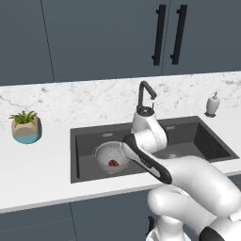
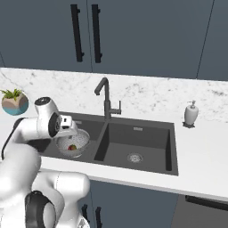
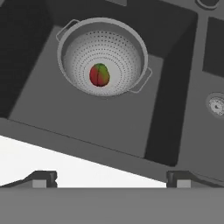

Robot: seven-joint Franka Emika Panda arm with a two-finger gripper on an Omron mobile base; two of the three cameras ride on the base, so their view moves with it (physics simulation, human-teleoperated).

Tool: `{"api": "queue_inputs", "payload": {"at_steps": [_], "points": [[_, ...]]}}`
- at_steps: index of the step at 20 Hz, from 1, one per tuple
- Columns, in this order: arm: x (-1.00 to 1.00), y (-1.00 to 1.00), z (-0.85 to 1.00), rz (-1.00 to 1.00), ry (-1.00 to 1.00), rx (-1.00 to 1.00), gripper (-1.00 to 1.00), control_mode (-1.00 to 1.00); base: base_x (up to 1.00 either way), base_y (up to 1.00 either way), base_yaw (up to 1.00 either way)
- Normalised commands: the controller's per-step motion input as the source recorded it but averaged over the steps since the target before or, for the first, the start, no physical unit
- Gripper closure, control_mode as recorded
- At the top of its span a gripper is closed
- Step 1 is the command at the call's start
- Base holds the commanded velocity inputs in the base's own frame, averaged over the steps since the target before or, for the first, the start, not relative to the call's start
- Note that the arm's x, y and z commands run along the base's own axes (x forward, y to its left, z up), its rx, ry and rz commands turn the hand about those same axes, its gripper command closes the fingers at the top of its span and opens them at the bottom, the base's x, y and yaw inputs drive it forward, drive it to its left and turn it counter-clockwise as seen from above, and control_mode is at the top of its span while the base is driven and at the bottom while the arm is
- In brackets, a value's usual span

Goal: Put the colander in the sink, put the mango in the colander, and turn on the sink faucet and pour water over the colander.

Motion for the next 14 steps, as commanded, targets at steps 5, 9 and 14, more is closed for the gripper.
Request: {"api": "queue_inputs", "payload": {"at_steps": [5,9,14], "points": [[-0.61,-0.26,0.56,0.07,-0.16,0.01,-1.00,-1.00,0.00,0.00,0.00],[-0.44,-0.25,0.56,0.00,-0.11,0.14,-1.00,-1.00,0.00,0.00,0.00],[-0.38,-0.27,0.60,0.00,0.01,0.35,-1.00,-1.00,0.00,0.00,0.00]]}}
